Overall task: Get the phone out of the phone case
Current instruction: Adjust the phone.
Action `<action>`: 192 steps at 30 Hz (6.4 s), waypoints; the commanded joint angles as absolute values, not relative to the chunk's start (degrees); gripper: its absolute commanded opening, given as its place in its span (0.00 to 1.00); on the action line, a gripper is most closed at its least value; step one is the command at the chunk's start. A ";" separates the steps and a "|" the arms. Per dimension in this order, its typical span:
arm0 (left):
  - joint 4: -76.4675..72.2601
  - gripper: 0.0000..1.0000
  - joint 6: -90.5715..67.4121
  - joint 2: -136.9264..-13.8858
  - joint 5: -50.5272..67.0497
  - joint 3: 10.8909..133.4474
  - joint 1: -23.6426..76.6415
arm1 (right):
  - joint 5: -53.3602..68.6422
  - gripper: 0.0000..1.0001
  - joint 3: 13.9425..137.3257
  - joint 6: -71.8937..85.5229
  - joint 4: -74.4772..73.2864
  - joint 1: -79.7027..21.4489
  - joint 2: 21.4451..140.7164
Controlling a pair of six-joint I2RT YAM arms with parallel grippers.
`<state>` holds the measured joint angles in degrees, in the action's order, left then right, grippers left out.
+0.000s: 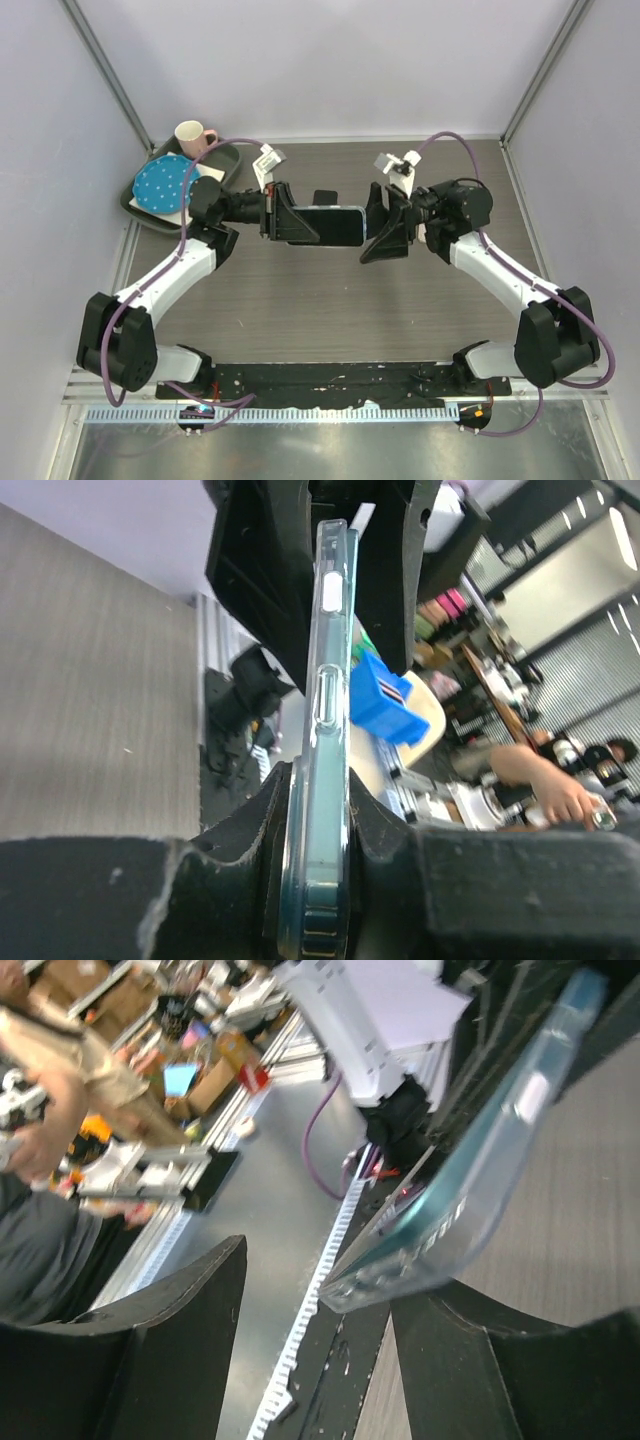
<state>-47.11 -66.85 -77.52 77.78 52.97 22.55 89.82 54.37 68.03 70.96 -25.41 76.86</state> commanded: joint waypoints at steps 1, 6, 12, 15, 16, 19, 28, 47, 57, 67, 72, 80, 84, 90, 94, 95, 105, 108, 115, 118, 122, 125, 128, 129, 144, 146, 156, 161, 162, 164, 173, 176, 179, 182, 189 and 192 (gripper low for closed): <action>-45.79 0.00 -61.79 -78.05 63.46 51.15 18.11 | 82.71 0.63 55.37 76.45 95.54 -19.54 73.83; -45.09 0.00 -61.26 -75.94 62.93 52.64 15.91 | 81.83 0.66 55.99 85.16 95.80 -13.28 71.90; -24.47 0.00 -47.05 -73.66 57.59 56.24 15.65 | 78.50 0.67 55.90 91.49 91.07 -5.46 71.02; -20.31 0.00 -43.51 -73.30 55.64 57.39 15.47 | 74.80 0.67 54.67 79.95 70.75 -1.59 69.00; -19.26 0.00 -43.07 -72.95 55.20 57.65 15.47 | 73.14 0.67 54.84 72.32 59.53 -1.06 67.34; -17.23 0.00 -41.84 -72.69 55.11 58.71 15.38 | 44.48 0.72 70.54 9.42 -18.18 -9.43 63.72; -37.41 0.00 -61.67 -75.58 61.25 59.94 14.50 | 54.22 0.65 58.45 29.00 13.17 -9.23 64.51; -45.00 0.00 -68.55 -74.62 55.02 56.69 14.41 | 56.08 0.45 48.60 63.99 71.11 -16.79 74.79; -49.66 0.00 -71.89 -74.09 56.07 55.72 14.41 | 53.00 0.43 51.32 57.83 63.46 -17.05 77.34; -51.23 0.00 -72.59 -73.57 55.37 53.96 14.41 | 52.56 0.43 54.84 57.39 62.58 -17.93 79.71; -54.14 0.00 -75.58 -73.56 55.55 54.05 14.41 | 51.60 0.42 55.02 55.03 60.30 -18.19 80.86; -55.28 0.00 -75.94 -73.39 55.64 53.35 14.41 | 52.03 0.43 54.49 57.74 63.80 -18.19 81.30; -55.28 0.00 -75.59 -73.30 55.37 52.65 14.41 | 53.61 0.44 55.02 62.30 69.42 -18.19 82.35; -55.20 0.00 -75.50 -73.13 55.02 52.65 14.41 | 54.41 0.47 54.23 63.11 71.81 -18.11 82.00; -55.20 0.00 -75.59 -73.56 55.46 52.65 14.41 | 54.23 0.46 55.37 63.02 70.84 -18.37 83.05; -55.20 0.00 -75.59 -73.56 55.37 52.65 14.41 | 54.32 0.46 55.72 63.10 70.84 -18.37 83.40; -55.20 0.00 -75.76 -73.48 55.63 52.47 14.41 | 55.46 0.38 56.69 66.44 77.07 -20.30 85.96; -55.63 0.00 -76.55 -73.39 55.81 52.30 14.41 | 55.63 0.31 55.99 69.60 84.26 -20.21 86.57; -56.16 0.00 -76.90 -73.21 56.51 51.42 14.94 | 57.30 0.25 57.65 74.97 95.62 -20.21 86.22; -56.16 0.00 -76.82 -73.04 56.51 51.24 14.94 | 58.53 0.23 57.83 74.09 95.54 -20.21 84.91; -53.89 0.00 -75.68 -73.12 56.43 50.54 14.94 | 60.90 0.23 58.97 73.39 95.54 -20.48 83.15; -51.34 0.00 -73.31 -73.65 56.51 49.66 15.12 | 63.98 0.22 60.99 72.42 95.54 -21.00 80.87; -49.75 0.00 -71.72 -73.92 56.43 49.48 15.64 | 66.35 0.21 63.63 72.07 95.62 -22.23 79.54; -49.57 0.00 -71.37 -74.09 56.60 49.48 15.82 | 67.05 0.21 64.68 71.98 95.62 -22.58 79.02; -28.31 0.00 -52.83 -75.94 64.16 53.43 20.30 | 73.91 0.13 63.99 69.61 94.31 -28.03 76.12; -28.04 0.00 -52.91 -76.55 65.30 54.14 20.83 | 74.27 0.12 63.55 69.52 94.31 -29.00 75.41; -28.04 0.00 -53.79 -79.10 68.91 55.72 23.03 | 75.85 0.01 62.76 69.26 94.39 -33.13 73.21; -28.47 0.00 -54.49 -80.77 69.79 56.60 23.82 | 75.94 0.01 63.19 68.91 94.31 -34.54 73.74; -28.56 0.00 -54.49 -81.21 69.70 56.69 23.99 | 75.94 0.01 63.28 68.91 94.39 -34.54 73.74; -28.91 0.00 -54.67 -81.47 69.52 56.95 24.17 | 75.85 0.01 63.37 68.73 94.57 -34.54 73.92; -30.14 0.00 -55.90 -81.91 69.17 56.25 25.22 | 76.55 0.01 66.88 68.64 95.63 -34.72 75.76; -30.67 0.00 -56.69 -82.88 69.78 56.51 26.19 | 76.82 0.01 68.20 68.56 95.71 -35.07 76.82; -31.46 0.00 -57.22 -83.76 70.31 56.78 27.16 | 76.82 0.01 69.17 68.82 95.63 -35.68 77.34; -32.25 0.00 -57.13 -84.99 70.31 56.51 28.12 | 76.73 0.01 70.92 69.17 95.62 -35.86 77.43; -34.53 0.00 -58.62 -87.10 70.31 57.83 29.27 | 76.82 0.01 72.07 69.08 95.62 -35.86 78.40; -34.89 0.00 -59.06 -87.45 70.40 57.83 29.71 | 76.99 0.01 73.56 69.08 95.63 -35.86 79.71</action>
